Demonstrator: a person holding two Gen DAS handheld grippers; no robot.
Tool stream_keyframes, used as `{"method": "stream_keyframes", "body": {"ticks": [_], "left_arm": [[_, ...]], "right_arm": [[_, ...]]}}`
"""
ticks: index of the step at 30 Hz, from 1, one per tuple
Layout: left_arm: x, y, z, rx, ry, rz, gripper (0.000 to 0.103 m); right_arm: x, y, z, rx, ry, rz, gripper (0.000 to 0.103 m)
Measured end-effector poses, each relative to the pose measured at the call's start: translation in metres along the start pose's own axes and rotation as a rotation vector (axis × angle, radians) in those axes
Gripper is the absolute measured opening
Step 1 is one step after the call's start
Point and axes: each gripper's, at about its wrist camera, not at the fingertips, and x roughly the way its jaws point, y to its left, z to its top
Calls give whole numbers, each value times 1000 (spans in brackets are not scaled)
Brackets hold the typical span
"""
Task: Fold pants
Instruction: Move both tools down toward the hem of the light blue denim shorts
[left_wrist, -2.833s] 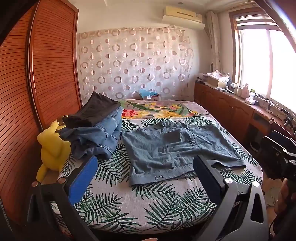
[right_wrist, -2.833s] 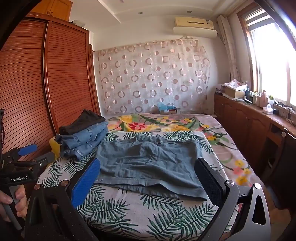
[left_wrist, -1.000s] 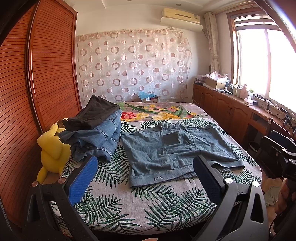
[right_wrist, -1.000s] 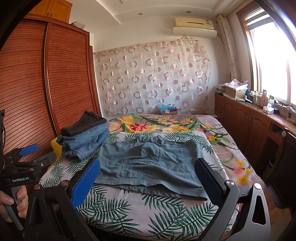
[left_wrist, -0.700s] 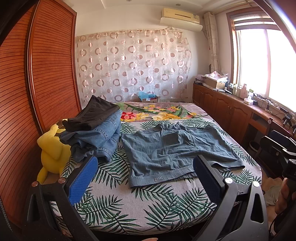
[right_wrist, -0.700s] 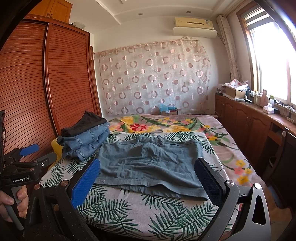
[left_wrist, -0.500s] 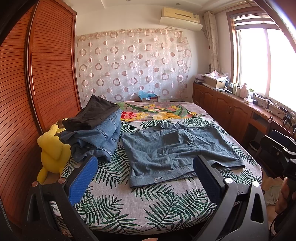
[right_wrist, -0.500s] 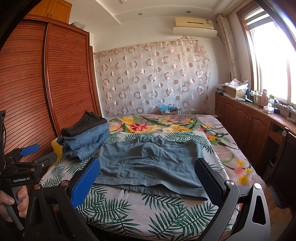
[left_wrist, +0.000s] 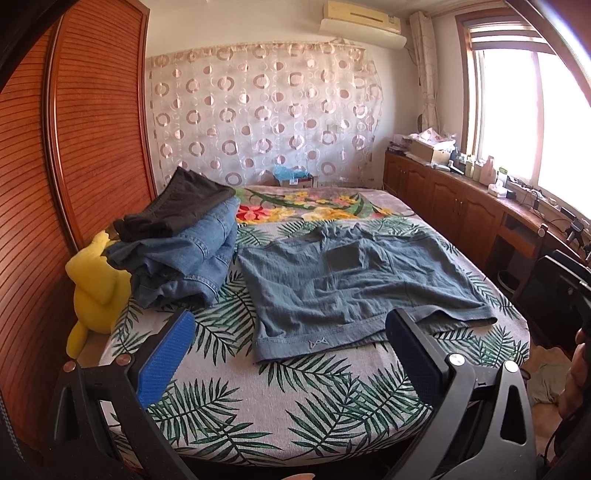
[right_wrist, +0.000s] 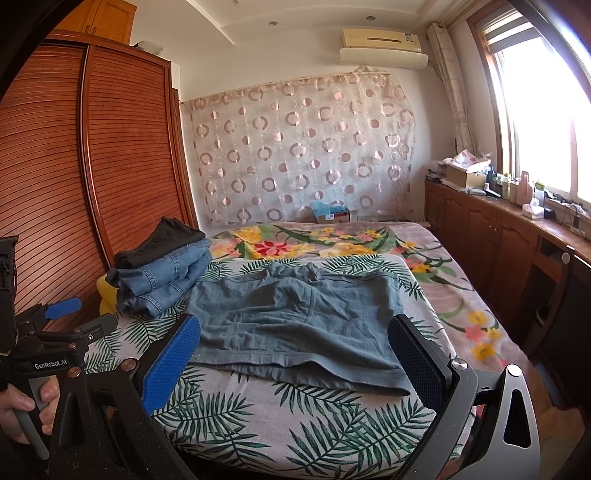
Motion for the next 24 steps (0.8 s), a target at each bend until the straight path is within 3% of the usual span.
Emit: {"method": "stream_keyframes", "body": {"ticks": [9,24], "left_arm": [[42,3,-17,18,54,-51,103],[93,25,-39,71,192,-32,103]], "right_arm": [[14,-7,-7,-2,35,-1,102],[29,-27,-9,6,103,-4,101]]}}
